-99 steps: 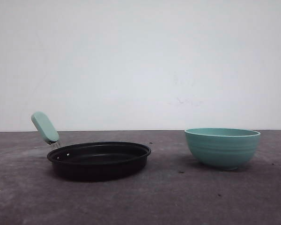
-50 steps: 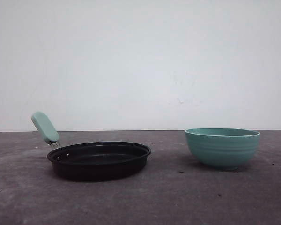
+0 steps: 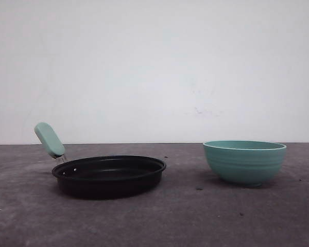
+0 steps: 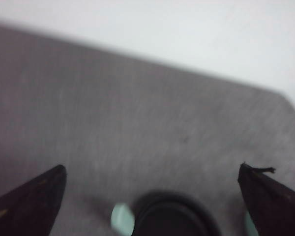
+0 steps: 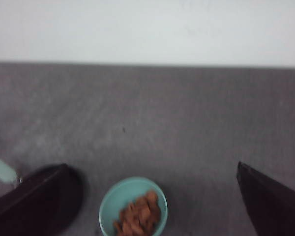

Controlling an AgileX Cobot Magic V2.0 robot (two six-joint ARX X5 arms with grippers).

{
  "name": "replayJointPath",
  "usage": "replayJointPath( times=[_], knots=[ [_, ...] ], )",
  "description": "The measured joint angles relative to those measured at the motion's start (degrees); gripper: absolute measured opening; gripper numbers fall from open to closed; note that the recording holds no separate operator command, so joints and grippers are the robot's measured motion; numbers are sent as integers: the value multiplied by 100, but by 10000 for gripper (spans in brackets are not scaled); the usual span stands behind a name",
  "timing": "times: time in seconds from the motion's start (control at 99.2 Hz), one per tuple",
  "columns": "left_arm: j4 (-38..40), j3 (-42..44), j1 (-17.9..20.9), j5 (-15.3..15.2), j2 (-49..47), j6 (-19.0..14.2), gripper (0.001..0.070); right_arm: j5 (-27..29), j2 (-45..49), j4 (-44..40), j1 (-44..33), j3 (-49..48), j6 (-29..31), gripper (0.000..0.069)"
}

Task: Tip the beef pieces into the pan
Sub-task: 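Grasp the black pan by its mint-green handle with the left gripper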

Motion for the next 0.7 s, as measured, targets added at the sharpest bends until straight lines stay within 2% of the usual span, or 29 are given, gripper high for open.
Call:
replayJointPath(
  times=[0.141,0.262,0.343,0.454,0.514,0.605,0.696],
  knots=[
    [1209,-1445,-31,337,352,-868,696,0,-55,-282,0,0,-35,683],
    [1958,-1932,-98,382,970,-1397,694,0,-168,-380,0,0,-39,683],
    [2382,-1932,-179,463,1469,-1552,682,0,-273,-476,0,0,-37,683],
    [3195,-1932,-367,966,2144,-1668,668,17,-417,-597,0,0,-37,683],
    [3661,-1932,-494,1141,2511,-1744,666,20,-494,-686,0,0,-35,683],
    [4148,-1930,-651,1169,2997,-1891,665,20,-599,-863,0,0,-31,683],
    [4321,-1928,-734,1145,3359,-1969,656,140,-713,-1073,0,0,-4,683]
  ],
)
